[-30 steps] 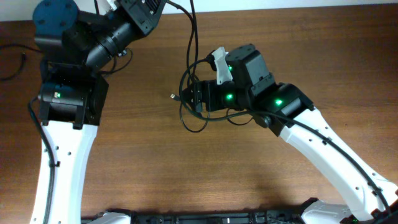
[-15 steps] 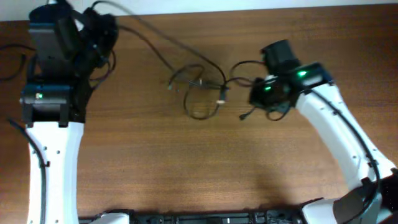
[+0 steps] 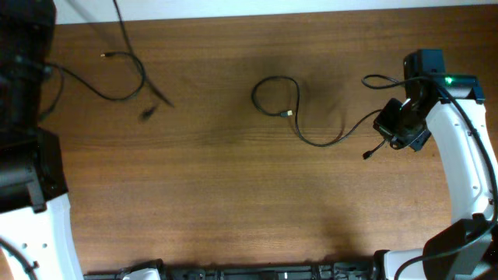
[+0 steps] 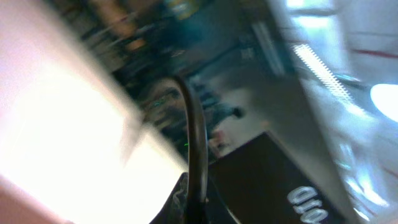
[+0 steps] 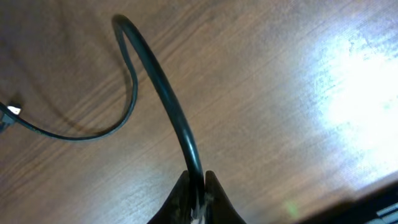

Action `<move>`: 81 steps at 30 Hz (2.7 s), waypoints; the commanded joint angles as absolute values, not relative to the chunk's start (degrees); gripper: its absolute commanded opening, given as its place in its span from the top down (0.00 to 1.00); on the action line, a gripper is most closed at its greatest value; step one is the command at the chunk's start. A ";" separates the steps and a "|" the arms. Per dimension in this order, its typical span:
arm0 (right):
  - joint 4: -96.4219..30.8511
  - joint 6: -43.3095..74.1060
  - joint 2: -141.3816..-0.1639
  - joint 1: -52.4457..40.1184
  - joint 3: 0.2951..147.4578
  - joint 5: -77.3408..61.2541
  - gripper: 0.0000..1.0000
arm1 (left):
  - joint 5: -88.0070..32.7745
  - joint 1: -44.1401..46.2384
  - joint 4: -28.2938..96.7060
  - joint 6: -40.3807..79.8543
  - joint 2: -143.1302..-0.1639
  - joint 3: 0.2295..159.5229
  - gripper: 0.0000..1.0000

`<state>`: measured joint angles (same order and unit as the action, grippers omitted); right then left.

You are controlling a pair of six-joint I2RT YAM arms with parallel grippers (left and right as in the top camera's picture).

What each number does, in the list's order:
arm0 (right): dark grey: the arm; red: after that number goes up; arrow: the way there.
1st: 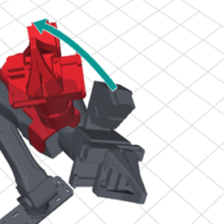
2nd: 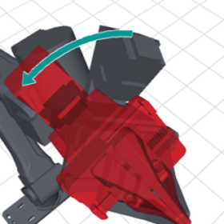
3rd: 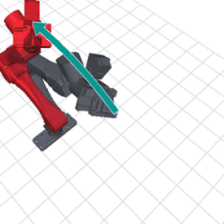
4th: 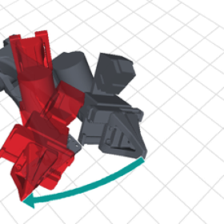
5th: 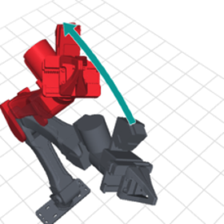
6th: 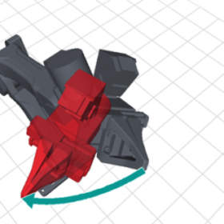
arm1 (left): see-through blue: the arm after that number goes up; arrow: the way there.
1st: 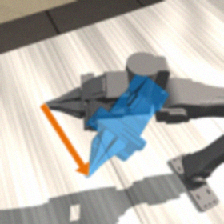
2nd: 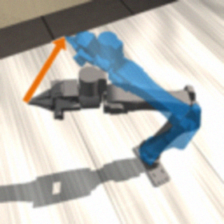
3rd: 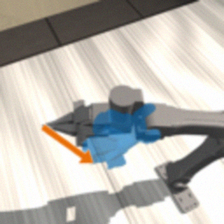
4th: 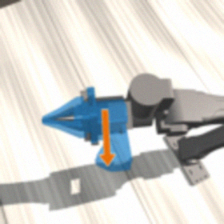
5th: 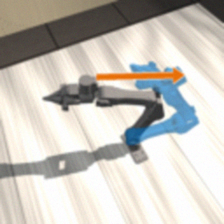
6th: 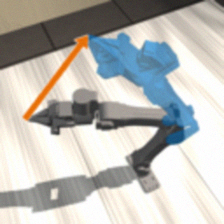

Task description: Untangle cables

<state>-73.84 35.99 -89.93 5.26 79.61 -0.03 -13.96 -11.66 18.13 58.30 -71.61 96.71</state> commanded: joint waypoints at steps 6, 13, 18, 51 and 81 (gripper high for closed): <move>-75.50 33.21 -88.86 5.17 79.70 -0.84 0.02 | 19.33 -11.84 39.86 58.30 -71.26 96.84 1.00; -76.31 32.25 -88.86 5.15 79.68 -1.30 0.02 | 31.94 -18.24 39.27 56.58 -78.04 96.79 1.00; -76.14 30.20 -88.86 5.15 79.66 -4.51 0.02 | 25.08 -28.45 40.88 48.95 -86.39 96.79 1.00; -58.08 23.57 -93.47 -24.51 79.66 -14.66 0.02 | 8.01 -43.31 60.23 46.33 -114.80 96.51 0.15; -55.42 29.21 -96.51 -29.23 79.66 -14.37 0.02 | -21.26 -51.51 51.66 5.43 -122.56 105.67 1.00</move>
<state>-55.44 28.75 -95.90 -29.15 79.55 -14.68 -18.26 -51.29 50.92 18.26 -123.48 104.57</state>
